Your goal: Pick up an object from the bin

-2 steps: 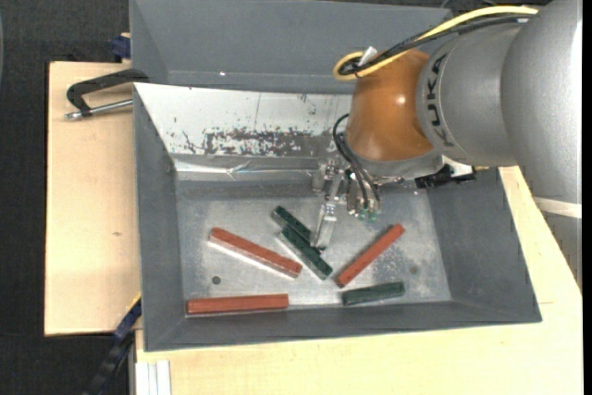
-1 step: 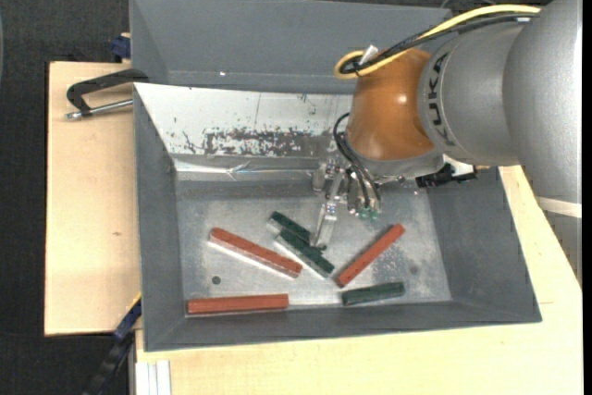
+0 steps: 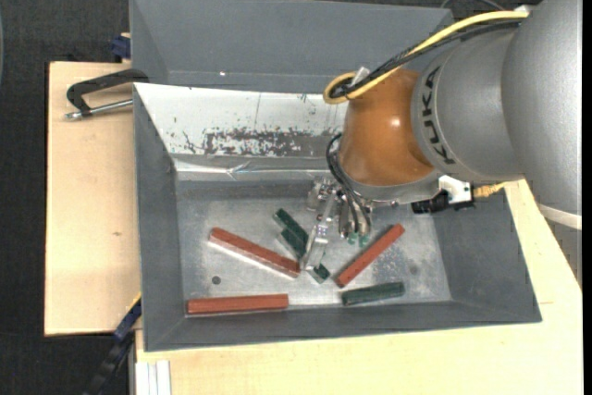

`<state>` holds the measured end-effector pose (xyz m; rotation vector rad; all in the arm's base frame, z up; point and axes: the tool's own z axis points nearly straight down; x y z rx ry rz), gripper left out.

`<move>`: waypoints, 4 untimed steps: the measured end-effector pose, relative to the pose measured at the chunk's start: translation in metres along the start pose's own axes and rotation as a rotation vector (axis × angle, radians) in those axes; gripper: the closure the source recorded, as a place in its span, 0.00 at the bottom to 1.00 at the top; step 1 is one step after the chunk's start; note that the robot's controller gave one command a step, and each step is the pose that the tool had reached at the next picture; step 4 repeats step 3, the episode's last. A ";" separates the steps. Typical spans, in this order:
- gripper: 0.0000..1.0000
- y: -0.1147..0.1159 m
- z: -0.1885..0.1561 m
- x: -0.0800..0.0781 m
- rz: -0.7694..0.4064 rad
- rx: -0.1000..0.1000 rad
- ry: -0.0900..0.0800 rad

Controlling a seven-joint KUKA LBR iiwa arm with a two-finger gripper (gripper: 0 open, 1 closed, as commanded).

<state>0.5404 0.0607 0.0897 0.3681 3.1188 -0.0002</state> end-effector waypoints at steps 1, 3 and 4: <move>1.00 0.033 0.017 0.035 -0.069 -0.003 0.000; 1.00 0.109 -0.157 0.020 -0.138 -0.007 -0.009; 1.00 0.109 -0.157 0.020 -0.138 -0.007 -0.009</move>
Offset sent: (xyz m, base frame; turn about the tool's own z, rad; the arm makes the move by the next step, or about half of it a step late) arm 0.0000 0.0000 0.0000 0.0000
